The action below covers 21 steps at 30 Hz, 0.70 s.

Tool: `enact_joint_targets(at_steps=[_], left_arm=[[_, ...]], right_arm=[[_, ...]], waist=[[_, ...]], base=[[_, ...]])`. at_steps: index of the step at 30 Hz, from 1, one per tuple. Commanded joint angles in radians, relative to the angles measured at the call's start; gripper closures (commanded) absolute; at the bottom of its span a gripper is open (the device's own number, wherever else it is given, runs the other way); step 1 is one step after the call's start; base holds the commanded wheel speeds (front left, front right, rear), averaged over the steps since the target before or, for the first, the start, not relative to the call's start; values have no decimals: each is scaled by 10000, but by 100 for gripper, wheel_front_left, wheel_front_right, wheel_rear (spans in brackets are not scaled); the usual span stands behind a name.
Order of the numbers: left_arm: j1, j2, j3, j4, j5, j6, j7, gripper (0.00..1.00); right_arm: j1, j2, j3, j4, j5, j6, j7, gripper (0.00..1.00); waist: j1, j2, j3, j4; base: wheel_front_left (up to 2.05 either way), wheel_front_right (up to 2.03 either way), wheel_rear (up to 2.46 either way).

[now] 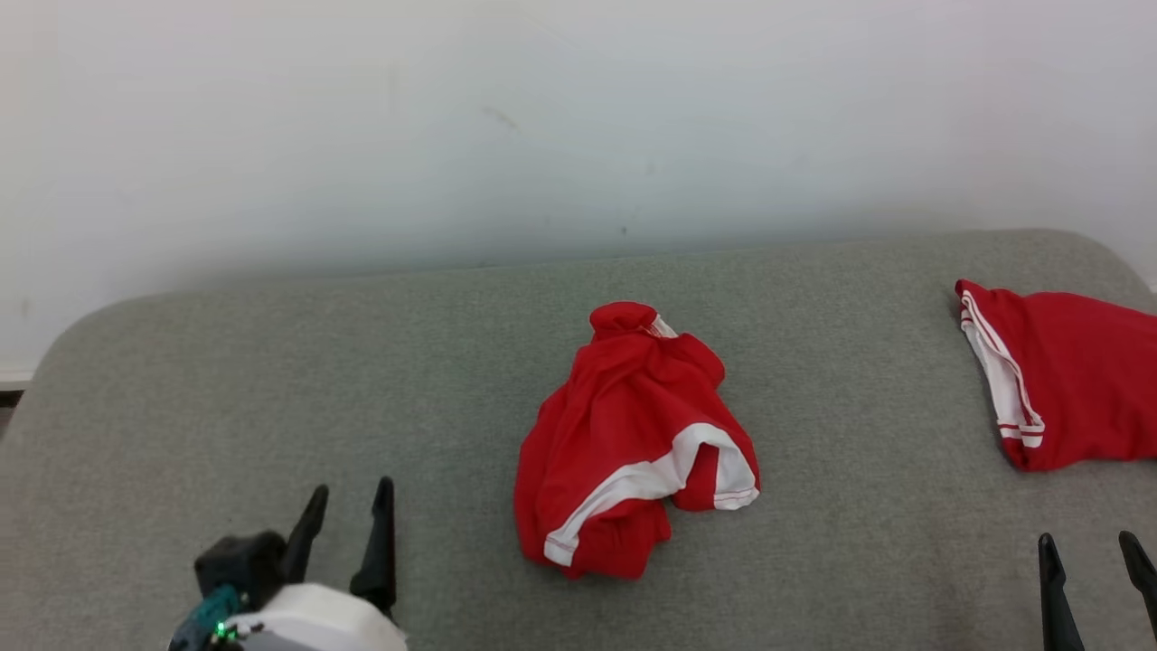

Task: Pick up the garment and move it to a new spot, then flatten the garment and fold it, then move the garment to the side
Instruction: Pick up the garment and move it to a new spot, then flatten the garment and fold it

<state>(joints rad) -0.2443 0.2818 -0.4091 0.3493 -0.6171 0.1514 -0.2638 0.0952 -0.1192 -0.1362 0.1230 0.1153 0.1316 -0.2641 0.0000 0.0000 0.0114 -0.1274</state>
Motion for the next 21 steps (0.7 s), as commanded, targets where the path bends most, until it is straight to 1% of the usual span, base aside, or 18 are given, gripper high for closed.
enact_joint_targets(at_steps=[1,3,4,5,10,15,21], left_arm=[[868,-165,437,-470,393,82,0,0],[1514,-314,828,-898,824,108,0,0],[1514,-314,828,-898,824,108,0,0],[1784,-393,1072,-1107,1025,123,0,0],[2947,-911,2074,-1774,1936,-126,-1,0],[3646,-1404,2764,-1967,2726,-608,-2,0],[4117,-1881,3362,-1940,3392,-1299,-2,0]], right_arm=[[115,31,-54,-45,-49,-20,5,0],[154,66,-97,-34,-60,-20,6,0],[154,66,-97,-34,-60,-20,6,0],[168,85,-92,-26,-55,-20,6,0],[345,100,-96,78,-71,-20,6,0],[419,134,-10,219,-89,-20,5,0],[480,228,144,364,-64,-20,5,0]], waist=[[0,0,-126,294],[0,0,-189,466],[0,0,-189,466],[0,0,-223,551],[0,0,-408,975],[0,0,-609,1240],[0,0,-760,1310]], base=[[0,0,0],[0,0,0],[0,0,0],[0,0,0],[0,0,0],[0,0,0],[0,0,0]])
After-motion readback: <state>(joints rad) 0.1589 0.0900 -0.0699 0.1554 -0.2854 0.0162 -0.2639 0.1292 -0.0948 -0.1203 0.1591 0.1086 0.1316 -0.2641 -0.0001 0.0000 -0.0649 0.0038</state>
